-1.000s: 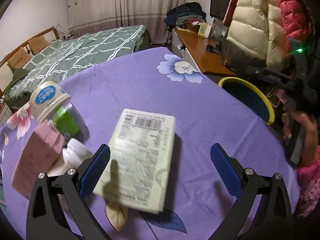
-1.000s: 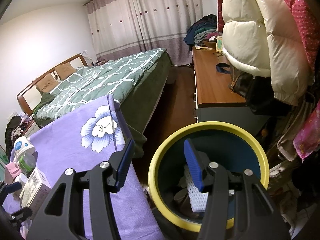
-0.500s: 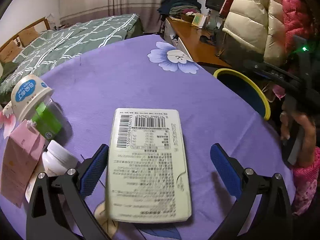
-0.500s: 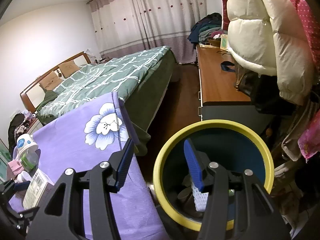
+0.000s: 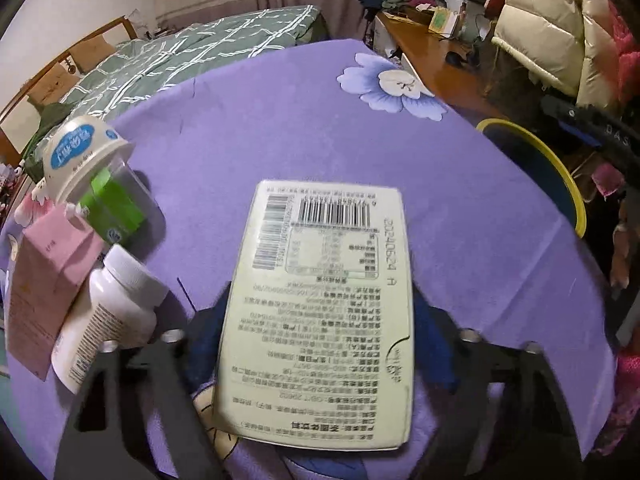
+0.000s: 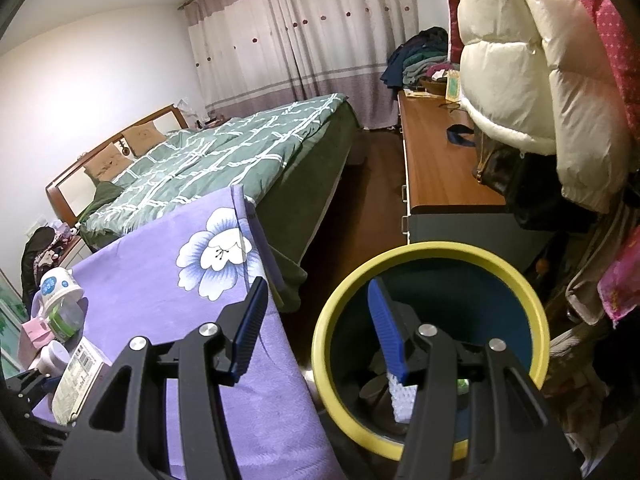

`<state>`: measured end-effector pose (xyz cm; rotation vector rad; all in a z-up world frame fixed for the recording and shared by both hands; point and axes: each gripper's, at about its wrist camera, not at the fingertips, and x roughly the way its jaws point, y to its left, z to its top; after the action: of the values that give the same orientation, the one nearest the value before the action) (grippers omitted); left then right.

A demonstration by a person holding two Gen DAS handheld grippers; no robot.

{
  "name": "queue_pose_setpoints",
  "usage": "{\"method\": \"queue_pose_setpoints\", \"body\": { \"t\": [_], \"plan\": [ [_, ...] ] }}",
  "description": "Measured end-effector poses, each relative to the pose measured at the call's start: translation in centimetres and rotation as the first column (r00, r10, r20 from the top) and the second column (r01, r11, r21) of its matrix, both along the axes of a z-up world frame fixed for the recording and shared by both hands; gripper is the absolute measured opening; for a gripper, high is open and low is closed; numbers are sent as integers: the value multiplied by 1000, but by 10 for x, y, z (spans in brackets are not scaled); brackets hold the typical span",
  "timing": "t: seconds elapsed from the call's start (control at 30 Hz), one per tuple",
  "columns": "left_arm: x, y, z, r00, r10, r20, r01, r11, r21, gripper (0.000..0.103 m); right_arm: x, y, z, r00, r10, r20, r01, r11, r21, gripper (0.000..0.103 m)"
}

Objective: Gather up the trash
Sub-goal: 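Grasp the white barcode box with the left gripper and lift it, then carry the white box over the bin and open the left gripper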

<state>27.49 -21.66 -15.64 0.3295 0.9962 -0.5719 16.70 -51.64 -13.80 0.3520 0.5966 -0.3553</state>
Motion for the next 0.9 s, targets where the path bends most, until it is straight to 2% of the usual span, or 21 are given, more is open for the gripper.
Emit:
{"method": "queue_pose_setpoints", "body": {
  "t": [0.17,0.33,0.57,0.9],
  "plan": [
    [-5,-15,8,1000,-24,6,24,1000,-16,71,-16,-7,8,1000,-14,15,15,999,-38,50],
    [-15,-51,21,996,-82,24,83,996,-34,71,-44,-34,13,998,-65,22,66,996,-55,50],
    [-29,-140,39,976,-212,42,214,974,-73,71,-78,-81,6,989,-149,1,148,988,-46,51],
    [-44,-255,29,943,-331,25,332,940,-84,71,-108,-121,-11,976,-214,-42,213,977,-29,51]
  ]
}}
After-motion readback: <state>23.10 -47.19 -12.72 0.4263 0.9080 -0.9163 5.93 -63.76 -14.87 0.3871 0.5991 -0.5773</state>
